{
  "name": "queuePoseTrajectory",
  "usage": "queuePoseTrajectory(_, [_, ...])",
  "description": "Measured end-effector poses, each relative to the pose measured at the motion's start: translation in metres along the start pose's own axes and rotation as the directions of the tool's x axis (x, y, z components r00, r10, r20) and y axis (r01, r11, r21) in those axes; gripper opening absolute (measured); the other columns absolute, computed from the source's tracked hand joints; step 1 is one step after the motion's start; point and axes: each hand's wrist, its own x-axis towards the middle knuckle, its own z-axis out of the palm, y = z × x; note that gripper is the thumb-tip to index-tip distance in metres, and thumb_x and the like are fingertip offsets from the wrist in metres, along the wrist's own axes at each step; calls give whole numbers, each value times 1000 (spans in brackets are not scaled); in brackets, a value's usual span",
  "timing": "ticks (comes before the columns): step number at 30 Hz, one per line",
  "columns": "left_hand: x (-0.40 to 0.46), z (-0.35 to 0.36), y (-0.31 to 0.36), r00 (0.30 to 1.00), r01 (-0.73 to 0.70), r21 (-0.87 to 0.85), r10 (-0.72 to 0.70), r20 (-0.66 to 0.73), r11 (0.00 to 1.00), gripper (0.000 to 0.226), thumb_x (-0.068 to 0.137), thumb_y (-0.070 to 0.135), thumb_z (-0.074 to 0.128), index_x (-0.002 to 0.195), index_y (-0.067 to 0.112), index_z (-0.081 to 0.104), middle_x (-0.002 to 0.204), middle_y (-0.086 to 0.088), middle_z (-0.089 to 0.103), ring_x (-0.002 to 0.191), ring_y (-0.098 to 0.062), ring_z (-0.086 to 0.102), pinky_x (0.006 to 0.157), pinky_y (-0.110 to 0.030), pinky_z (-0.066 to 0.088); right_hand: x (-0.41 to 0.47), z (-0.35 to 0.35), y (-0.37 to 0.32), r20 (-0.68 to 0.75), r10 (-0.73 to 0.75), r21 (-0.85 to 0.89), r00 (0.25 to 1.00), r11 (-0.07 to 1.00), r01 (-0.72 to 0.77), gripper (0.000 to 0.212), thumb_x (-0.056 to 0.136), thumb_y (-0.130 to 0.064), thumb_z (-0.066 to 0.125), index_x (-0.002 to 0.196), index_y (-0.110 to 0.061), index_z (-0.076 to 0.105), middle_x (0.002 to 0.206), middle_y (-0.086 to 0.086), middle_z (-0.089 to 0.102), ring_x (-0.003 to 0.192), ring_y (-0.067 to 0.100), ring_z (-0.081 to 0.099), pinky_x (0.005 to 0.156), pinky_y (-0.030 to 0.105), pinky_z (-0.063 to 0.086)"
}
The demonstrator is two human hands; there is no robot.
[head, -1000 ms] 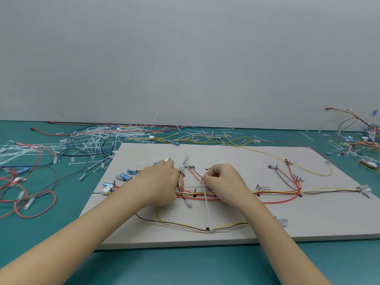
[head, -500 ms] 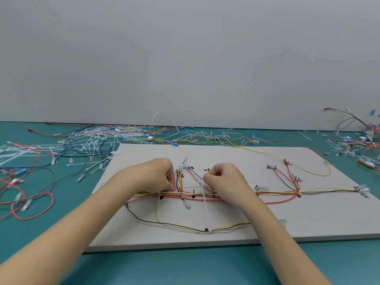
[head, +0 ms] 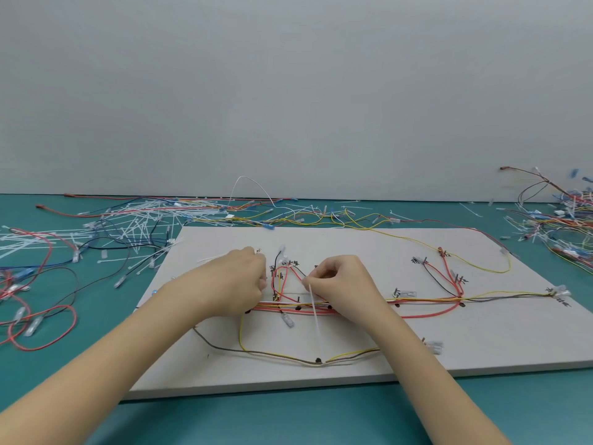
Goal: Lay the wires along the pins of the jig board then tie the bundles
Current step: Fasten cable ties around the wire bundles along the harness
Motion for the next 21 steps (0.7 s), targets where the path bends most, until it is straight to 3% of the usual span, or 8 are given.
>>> queuePoseTrajectory(5, [-4,1,-8,998,-53,-234,45,-41,971,11,96,19,54,85,22,54,83,8,55,71,-3,47,59,-17,33,0,4,-1,10,-34,50,999,998,33,13,75,-20,76,63,-19,70,51,-12,61,47,-1,49,50,15,36])
queuePoseTrajectory(9, [-4,3,-14,992,-98,-358,60,-115,929,11,88,20,68,80,27,63,79,4,62,67,-6,52,62,-20,42,-1,4,-3,0,-63,83,998,995,62,11,76,-19,76,66,-17,71,57,-7,64,53,3,53,56,22,42])
queuePoseTrajectory(14, [-2,7,-22,989,-125,-478,67,-135,869,16,91,20,62,85,34,59,76,0,60,63,-10,51,67,-29,45,-3,9,-6,30,-107,66,994,992,105,8,77,-12,74,69,-14,70,66,2,69,58,7,57,63,27,48])
queuePoseTrajectory(19, [-4,10,-18,988,-145,-609,80,-133,780,19,97,16,55,91,29,67,59,7,46,58,-11,40,61,-30,35,-3,11,-7,35,-137,56,990,989,135,8,77,-11,75,71,-13,71,71,6,71,60,7,58,59,20,46])
queuePoseTrajectory(21, [-3,13,-15,989,-135,-615,64,-136,777,21,97,15,55,92,26,71,62,3,46,61,-12,40,61,-30,33,-3,12,-7,48,-146,57,988,988,143,6,78,-12,76,74,-11,72,75,8,72,66,13,62,64,26,50])
